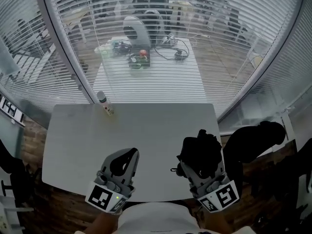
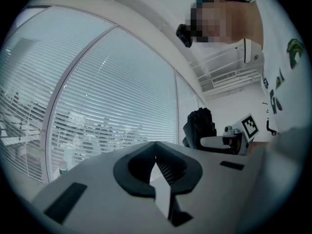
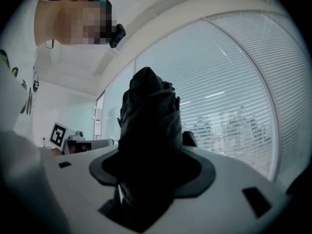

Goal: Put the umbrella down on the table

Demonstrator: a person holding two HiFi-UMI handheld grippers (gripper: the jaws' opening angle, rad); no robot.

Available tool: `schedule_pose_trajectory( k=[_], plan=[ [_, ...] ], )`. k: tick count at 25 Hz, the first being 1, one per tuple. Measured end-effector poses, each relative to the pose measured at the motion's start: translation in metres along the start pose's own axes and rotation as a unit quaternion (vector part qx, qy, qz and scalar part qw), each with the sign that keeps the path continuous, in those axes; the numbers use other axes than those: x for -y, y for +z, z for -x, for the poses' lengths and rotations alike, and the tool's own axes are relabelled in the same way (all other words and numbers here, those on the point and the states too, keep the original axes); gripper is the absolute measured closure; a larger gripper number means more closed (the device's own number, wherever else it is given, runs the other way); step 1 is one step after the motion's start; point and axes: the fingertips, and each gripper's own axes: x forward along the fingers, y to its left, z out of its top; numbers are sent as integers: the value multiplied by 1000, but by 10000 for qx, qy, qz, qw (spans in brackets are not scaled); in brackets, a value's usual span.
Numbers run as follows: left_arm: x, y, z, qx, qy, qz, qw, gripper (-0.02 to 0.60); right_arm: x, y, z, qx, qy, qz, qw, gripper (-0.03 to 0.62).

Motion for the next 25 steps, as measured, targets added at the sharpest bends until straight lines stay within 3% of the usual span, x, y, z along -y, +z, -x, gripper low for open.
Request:
schedule_pose_trajectory(
  k=[11,25],
  plan=[
    [-20,6,17,-8,-148,35,9999,569,-27,-4,-20,-141,-40,-34,9999,327],
    [-23,1,25,-96,-264,68,9996,569,-30,-48,-42,-1107,197,20,9937,327]
  ],
)
